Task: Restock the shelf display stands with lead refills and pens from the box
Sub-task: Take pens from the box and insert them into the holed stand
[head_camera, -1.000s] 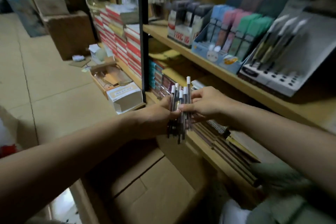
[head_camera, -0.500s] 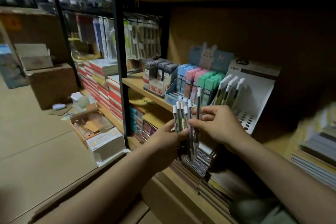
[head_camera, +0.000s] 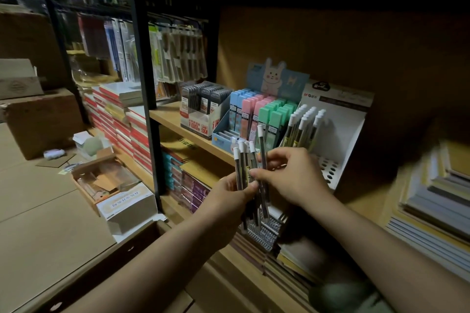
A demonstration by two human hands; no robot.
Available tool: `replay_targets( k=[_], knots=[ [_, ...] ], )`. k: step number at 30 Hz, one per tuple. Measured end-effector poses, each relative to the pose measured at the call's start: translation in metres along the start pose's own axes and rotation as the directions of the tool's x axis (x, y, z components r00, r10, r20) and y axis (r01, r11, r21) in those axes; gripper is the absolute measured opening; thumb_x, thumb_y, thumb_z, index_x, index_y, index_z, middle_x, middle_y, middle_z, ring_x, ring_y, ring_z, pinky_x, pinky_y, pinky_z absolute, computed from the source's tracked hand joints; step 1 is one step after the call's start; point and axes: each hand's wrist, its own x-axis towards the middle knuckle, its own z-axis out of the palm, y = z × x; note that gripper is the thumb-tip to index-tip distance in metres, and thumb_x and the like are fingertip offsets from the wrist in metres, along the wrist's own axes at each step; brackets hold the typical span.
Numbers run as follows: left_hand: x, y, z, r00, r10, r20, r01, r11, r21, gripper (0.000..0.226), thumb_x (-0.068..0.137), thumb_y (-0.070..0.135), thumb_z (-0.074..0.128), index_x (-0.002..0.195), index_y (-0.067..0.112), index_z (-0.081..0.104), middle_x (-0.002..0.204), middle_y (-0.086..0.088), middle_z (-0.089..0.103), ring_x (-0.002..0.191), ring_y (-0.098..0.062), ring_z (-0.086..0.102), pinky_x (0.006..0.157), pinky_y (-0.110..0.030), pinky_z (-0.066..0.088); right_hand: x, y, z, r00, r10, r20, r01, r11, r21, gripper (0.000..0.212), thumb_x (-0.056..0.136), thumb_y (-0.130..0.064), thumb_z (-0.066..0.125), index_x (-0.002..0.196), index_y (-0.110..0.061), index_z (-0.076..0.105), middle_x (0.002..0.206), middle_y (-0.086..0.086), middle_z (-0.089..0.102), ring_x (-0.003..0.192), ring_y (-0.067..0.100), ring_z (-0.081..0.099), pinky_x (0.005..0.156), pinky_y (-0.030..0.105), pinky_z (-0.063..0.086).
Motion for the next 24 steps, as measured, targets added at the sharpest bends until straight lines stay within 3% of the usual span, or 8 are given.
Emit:
replay_targets(
  k=[4,8,10,13,16,18,20,24],
  knots=[
    [0.000,0.002,0.000,0.998,-0.005,-0.063,0.005,1.000,0.004,0.022,0.095,0.006,0.053,0.110,0.017,0.066,0.091,-0.007,0.074,0.081,-0.016,0.070,0.071,-0.030,0.055,-0.001,-0.007,0.005,1.000,-0.015,-0.024,0.014,0.998,-0.066,0.025,0.070,-0.037,0.085,0.089,-0.027,0.073,0.072,-0.014,0.067,0.063,-0.007,0.060,0.045,0.001,0.036],
    [-0.001,0.005,0.000,0.992,0.016,-0.122,-0.015,1.000,0.011,0.019,0.096,0.005,0.051,0.105,0.015,0.065,0.102,-0.014,0.071,0.096,-0.026,0.067,0.087,-0.040,0.053,-0.005,-0.015,0.011,0.996,-0.086,-0.031,0.083,0.992,-0.091,0.026,0.073,-0.035,0.084,0.094,-0.025,0.072,0.075,-0.013,0.067,0.064,-0.005,0.061,0.049,0.004,0.041],
    [-0.001,0.007,-0.001,0.992,-0.003,-0.127,0.003,1.000,0.001,0.017,0.098,0.007,0.049,0.108,0.011,0.062,0.105,-0.016,0.069,0.093,-0.026,0.067,0.077,-0.036,0.056,-0.007,-0.019,0.015,0.991,-0.130,-0.036,0.127,0.988,-0.089,0.028,0.075,-0.031,0.083,0.098,-0.021,0.071,0.072,-0.014,0.064,0.060,-0.007,0.060,0.049,0.002,0.041],
    [-0.002,0.016,-0.004,0.992,-0.087,-0.092,0.083,0.996,-0.041,0.016,0.099,0.010,0.047,0.108,0.002,0.058,0.097,-0.018,0.065,0.079,-0.023,0.062,0.060,-0.031,0.052,-0.006,-0.023,0.016,0.991,-0.131,-0.019,0.131,0.991,0.000,0.048,0.079,-0.024,0.081,0.123,-0.021,0.063,0.076,-0.016,0.062,0.062,-0.011,0.060,0.051,0.002,0.042],
    [-0.003,0.030,-0.010,0.985,-0.170,-0.029,0.166,0.980,-0.113,0.013,0.100,0.011,0.046,0.100,0.003,0.055,0.074,-0.010,0.065,0.062,-0.016,0.060,0.057,-0.031,0.046,-0.002,-0.026,0.008,0.990,-0.144,-0.009,0.144,0.979,0.148,0.076,0.082,-0.016,0.076,0.145,-0.034,0.038,0.088,-0.015,0.063,0.073,-0.005,0.065,0.059,0.008,0.050],
    [-0.003,0.039,-0.012,0.979,-0.200,0.024,0.201,0.964,-0.171,0.012,0.100,0.009,0.046,0.105,0.002,0.054,0.063,-0.007,0.067,0.053,-0.013,0.062,0.059,-0.030,0.046,0.000,-0.026,-0.002,0.988,-0.151,-0.009,0.148,0.949,0.279,0.091,0.082,-0.008,0.075,0.147,-0.047,0.025,0.097,-0.007,0.066,0.081,0.004,0.069,0.065,0.022,0.059],
    [-0.002,0.044,-0.013,0.976,-0.204,0.075,0.215,0.955,-0.206,0.016,0.098,0.007,0.046,0.110,0.000,0.054,0.066,-0.007,0.069,0.055,-0.013,0.066,0.062,-0.031,0.047,0.000,-0.025,-0.012,0.987,-0.164,-0.003,0.154,0.924,0.350,0.100,0.080,-0.002,0.074,0.144,-0.056,0.020,0.101,0.000,0.066,0.085,0.010,0.071,0.067,0.030,0.061],
    [-0.001,0.048,-0.009,0.976,-0.177,0.130,0.201,0.958,-0.203,0.014,0.096,0.004,0.048,0.107,0.000,0.055,0.070,-0.008,0.071,0.065,-0.014,0.069,0.064,-0.032,0.055,-0.003,-0.020,-0.029,0.979,-0.198,-0.047,0.201,0.907,0.371,0.094,0.079,0.004,0.073,0.138,-0.056,0.029,0.099,0.002,0.068,0.084,0.006,0.072,0.064,0.021,0.058]
  ],
)
